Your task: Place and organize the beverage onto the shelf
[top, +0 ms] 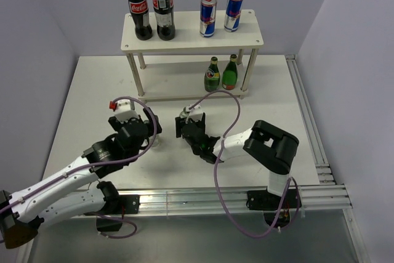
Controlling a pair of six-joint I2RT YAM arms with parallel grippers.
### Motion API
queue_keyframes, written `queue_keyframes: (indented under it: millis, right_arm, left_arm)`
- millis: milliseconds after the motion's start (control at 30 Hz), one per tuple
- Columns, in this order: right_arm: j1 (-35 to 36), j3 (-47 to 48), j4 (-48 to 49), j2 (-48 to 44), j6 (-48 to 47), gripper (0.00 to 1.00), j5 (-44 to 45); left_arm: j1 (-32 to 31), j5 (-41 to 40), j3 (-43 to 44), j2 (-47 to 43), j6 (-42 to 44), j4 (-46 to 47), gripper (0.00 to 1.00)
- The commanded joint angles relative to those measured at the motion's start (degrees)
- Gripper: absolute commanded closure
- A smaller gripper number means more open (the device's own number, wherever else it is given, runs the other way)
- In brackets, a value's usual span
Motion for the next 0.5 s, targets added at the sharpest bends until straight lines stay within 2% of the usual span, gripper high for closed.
queue_keyframes:
  millis: [0, 233, 467]
  right_arm:
    - [-0.4, -1.1, 1.2, -3.9, 2.6, 1.00, 2.7]
    - [-0.5, -3.2, 0.0, -6.6, 3.5, 1.00, 3.4]
    - [-0.5, -4.8, -1.2, -9.4, 4.3, 1.00, 4.1]
  left_arm:
    - [-3.6, -8.6, -1.9, 1.6, -9.1, -2.2, 0.01]
    - [-6.6, -9.2, -10.7, 5.4, -13.9, 5.6, 0.01]
    - [-6.6, -11.9, -13.5, 15.9, -15.2, 13.5, 0.01]
